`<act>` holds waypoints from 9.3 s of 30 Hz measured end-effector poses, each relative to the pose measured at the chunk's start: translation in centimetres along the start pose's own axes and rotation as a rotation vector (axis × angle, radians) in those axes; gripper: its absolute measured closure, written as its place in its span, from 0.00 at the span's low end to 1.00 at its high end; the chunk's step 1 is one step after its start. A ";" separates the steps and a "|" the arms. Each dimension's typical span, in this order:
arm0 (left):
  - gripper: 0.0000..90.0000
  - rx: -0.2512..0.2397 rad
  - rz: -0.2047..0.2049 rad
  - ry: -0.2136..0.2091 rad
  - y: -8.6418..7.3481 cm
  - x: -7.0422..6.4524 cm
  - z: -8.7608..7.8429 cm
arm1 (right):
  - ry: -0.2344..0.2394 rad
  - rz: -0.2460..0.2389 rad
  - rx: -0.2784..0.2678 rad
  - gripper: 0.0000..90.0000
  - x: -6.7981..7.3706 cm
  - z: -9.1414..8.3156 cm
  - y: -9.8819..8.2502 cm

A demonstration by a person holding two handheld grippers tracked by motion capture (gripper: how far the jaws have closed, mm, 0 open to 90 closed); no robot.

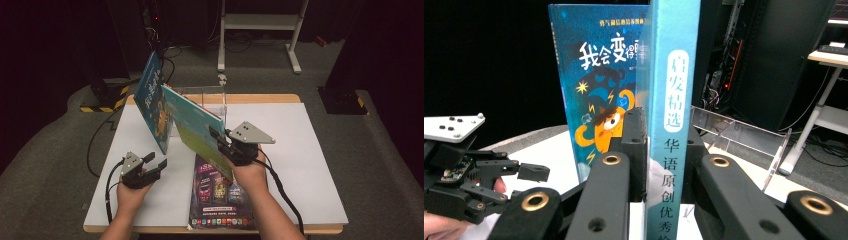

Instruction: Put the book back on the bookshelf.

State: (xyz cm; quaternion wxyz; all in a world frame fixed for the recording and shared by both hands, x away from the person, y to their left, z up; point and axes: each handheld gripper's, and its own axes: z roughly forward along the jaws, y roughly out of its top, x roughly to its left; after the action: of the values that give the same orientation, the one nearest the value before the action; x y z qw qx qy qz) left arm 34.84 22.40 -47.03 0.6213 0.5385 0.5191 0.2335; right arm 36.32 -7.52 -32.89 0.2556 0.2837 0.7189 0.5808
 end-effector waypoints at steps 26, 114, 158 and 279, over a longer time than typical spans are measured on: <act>0.45 -0.002 -0.001 -0.025 0.1 -0.8 -0.1 | 0.030 0.070 0.053 0.84 -0.1 -2.9 -5.1; 0.28 -0.084 0.004 -0.420 3.3 -11.8 -6.1 | 0.326 0.097 0.141 0.73 8.4 -1.2 -8.9; 0.37 -0.126 0.070 -0.238 2.6 -11.1 -6.9 | 0.340 0.076 0.140 0.56 5.2 -3.7 -10.3; 0.81 -0.161 0.115 -0.053 7.7 -3.2 -6.4 | -0.042 0.276 0.154 0.55 -5.6 -7.7 -14.4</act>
State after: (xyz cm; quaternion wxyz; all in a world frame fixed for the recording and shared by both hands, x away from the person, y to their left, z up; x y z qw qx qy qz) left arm 30.04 24.79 -38.00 0.6616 0.5219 0.4502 0.2954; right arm 33.28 -19.17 -45.31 0.1659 0.4108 0.7100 0.5474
